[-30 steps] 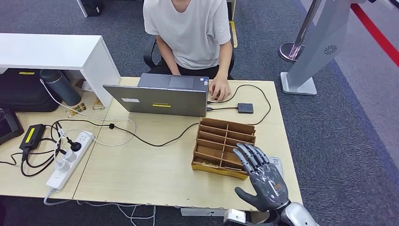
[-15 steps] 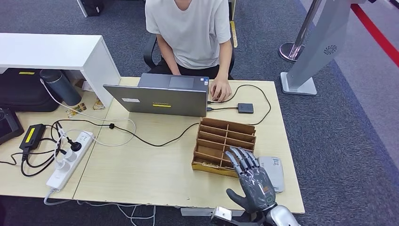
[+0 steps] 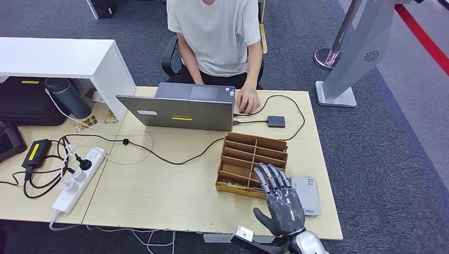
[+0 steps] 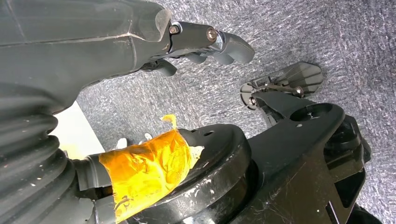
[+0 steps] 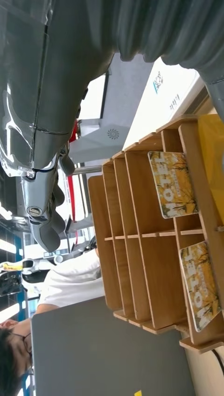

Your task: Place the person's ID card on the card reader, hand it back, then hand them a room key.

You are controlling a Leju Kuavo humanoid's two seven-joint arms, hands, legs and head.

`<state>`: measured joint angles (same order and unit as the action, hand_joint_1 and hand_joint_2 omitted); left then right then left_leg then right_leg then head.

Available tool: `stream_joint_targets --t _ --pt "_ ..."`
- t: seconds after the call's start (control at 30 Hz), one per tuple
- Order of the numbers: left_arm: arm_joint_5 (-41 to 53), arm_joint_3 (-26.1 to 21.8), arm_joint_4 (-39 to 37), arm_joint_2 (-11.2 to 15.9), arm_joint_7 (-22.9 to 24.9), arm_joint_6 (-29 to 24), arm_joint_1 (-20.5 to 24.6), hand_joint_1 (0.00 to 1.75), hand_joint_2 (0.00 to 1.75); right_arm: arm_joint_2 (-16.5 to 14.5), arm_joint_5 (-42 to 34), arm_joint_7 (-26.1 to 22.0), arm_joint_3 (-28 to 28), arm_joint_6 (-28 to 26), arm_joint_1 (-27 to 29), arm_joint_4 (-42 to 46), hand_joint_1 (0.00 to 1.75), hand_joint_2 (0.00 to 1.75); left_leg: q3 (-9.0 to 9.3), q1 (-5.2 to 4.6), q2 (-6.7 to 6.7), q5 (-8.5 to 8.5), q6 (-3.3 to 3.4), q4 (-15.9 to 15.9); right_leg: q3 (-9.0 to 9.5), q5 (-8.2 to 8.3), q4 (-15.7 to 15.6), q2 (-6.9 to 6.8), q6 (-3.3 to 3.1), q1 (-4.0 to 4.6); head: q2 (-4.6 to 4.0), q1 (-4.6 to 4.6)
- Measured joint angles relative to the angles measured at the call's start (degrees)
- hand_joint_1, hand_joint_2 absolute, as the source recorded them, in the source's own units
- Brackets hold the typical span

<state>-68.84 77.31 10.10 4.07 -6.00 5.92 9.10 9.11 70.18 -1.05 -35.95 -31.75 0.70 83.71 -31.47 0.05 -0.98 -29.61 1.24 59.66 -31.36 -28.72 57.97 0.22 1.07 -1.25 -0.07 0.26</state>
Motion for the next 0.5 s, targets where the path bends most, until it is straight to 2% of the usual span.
stream_joint_targets --t 0.5 --pt "0.57 0.00 0.00 0.00 0.55 0.01 0.16 0.00 1.75 -1.63 -1.03 0.27 -0.04 -0.03 -0.74 -4.62 0.00 1.75 0.00 0.00 0.00 0.00 0.00 0.00 0.00 0.00 0.00 0.00 0.00 0.00 0.00 0.00"
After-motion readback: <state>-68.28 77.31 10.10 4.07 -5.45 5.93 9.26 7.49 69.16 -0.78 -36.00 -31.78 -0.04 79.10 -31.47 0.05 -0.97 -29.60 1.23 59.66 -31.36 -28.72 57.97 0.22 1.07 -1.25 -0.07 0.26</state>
